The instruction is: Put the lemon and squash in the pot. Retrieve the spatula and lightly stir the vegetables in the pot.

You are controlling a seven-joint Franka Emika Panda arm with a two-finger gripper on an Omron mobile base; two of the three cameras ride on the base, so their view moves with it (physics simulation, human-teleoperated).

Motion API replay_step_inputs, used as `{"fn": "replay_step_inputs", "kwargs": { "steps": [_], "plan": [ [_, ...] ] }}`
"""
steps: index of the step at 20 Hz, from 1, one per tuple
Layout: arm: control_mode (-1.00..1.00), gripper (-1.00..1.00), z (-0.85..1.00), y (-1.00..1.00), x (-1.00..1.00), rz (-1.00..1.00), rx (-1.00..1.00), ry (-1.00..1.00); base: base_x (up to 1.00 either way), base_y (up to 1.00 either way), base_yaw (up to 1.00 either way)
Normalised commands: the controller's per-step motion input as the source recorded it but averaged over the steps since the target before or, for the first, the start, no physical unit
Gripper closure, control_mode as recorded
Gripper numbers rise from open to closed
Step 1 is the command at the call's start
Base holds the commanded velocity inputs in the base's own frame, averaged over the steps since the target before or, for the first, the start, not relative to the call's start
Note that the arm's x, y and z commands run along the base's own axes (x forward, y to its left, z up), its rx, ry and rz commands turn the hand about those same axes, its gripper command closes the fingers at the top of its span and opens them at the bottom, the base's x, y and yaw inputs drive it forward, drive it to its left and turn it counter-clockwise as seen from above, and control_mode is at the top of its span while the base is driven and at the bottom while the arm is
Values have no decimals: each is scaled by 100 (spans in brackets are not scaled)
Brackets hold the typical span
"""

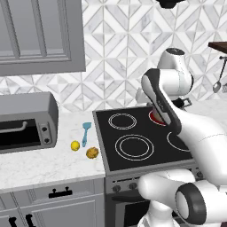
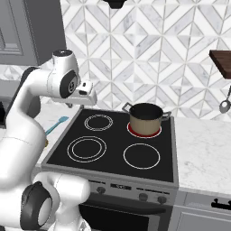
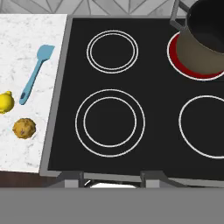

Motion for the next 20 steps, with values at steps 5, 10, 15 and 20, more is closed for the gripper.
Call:
{"fn": "replay_step_inputs", "kwargs": {
  "steps": [5, 10, 15, 20],
  "plan": [
    [-100, -100, -10, 24, -7, 1, -1, 0, 0, 0, 0],
    [-100, -100, -34, 69, -17, 9, -2, 7, 0, 0, 0],
    [-100, -100, -44, 74, -15, 12, -3, 6, 0, 0, 0],
    [-100, -100, -53, 84, 0, 15, -3, 11, 0, 0, 0]
  ]
}}
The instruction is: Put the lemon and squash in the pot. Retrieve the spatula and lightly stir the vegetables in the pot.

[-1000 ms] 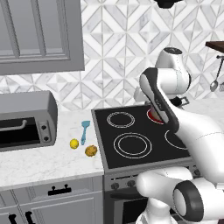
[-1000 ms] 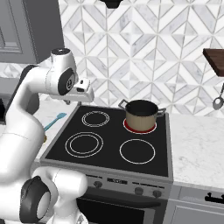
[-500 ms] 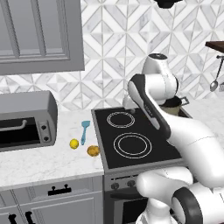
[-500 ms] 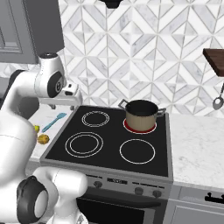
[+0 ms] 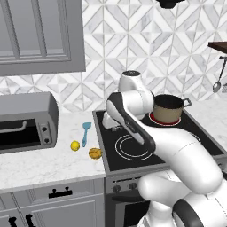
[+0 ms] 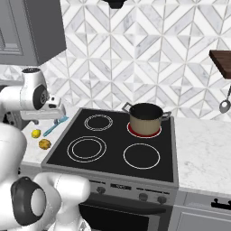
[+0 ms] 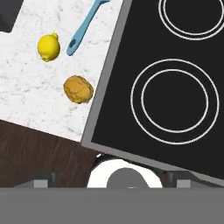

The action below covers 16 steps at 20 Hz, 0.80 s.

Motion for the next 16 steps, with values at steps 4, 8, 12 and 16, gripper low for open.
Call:
{"fn": "replay_step_inputs", "kwargs": {
  "steps": [4, 8, 12, 16],
  "plan": [
    [-100, -100, -54, 85, 0, 17, -8, 13, 0, 0, 0],
    [-100, -100, -49, 77, 0, 19, -10, 13, 0, 0, 0],
    [-100, -100, -34, 62, 0, 17, -12, 7, 0, 0, 0],
    [-100, -100, -34, 26, 8, 12, -16, 4, 0, 0, 0]
  ]
}}
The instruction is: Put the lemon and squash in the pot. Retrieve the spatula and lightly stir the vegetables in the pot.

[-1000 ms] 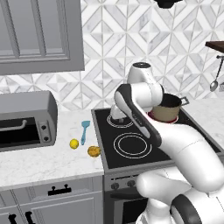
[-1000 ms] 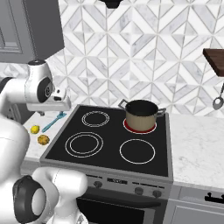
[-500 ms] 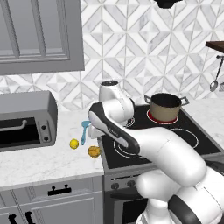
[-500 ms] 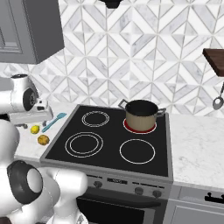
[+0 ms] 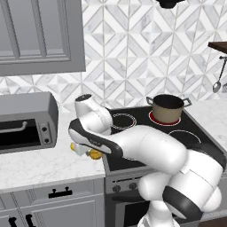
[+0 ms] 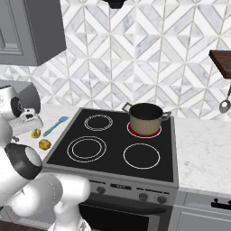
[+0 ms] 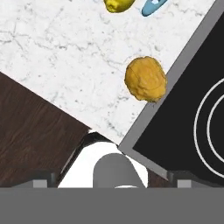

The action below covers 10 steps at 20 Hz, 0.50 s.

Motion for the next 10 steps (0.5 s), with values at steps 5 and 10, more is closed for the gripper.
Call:
{"fn": "replay_step_inputs", "kwargs": {
  "steps": [5, 10],
  "plan": [
    [-100, -100, -32, 1, 29, 11, -15, 3, 0, 0, 0],
    [-100, -100, -29, 0, 48, 17, -8, 2, 0, 0, 0]
  ]
}}
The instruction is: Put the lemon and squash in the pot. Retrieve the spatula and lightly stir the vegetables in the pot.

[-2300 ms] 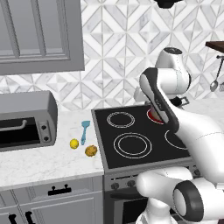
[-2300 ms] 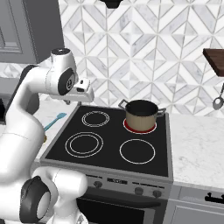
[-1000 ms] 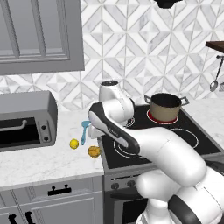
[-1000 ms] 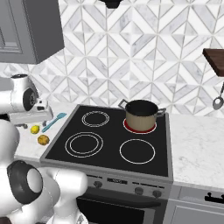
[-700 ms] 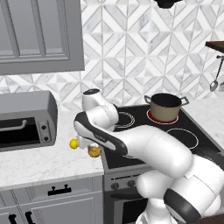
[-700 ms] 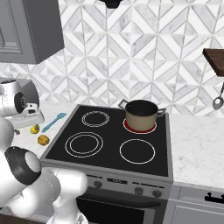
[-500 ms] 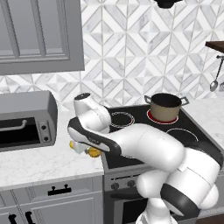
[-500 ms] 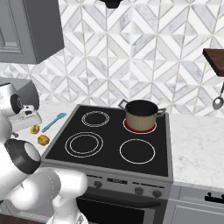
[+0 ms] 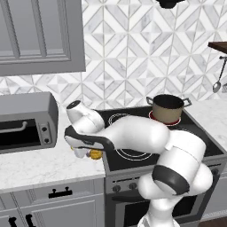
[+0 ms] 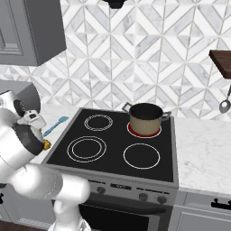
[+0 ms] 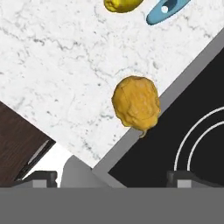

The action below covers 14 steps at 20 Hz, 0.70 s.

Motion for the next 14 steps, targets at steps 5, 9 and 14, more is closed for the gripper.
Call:
{"fn": "replay_step_inputs", "kwargs": {
  "steps": [5, 9, 14],
  "plan": [
    [-100, -100, -38, 0, 26, 21, -4, 0, 0, 0, 0],
    [-100, -100, -49, 0, 26, 21, -2, 0, 0, 0, 0],
    [-100, -100, -43, 0, 38, 17, -1, 0, 0, 0, 0]
  ]
}}
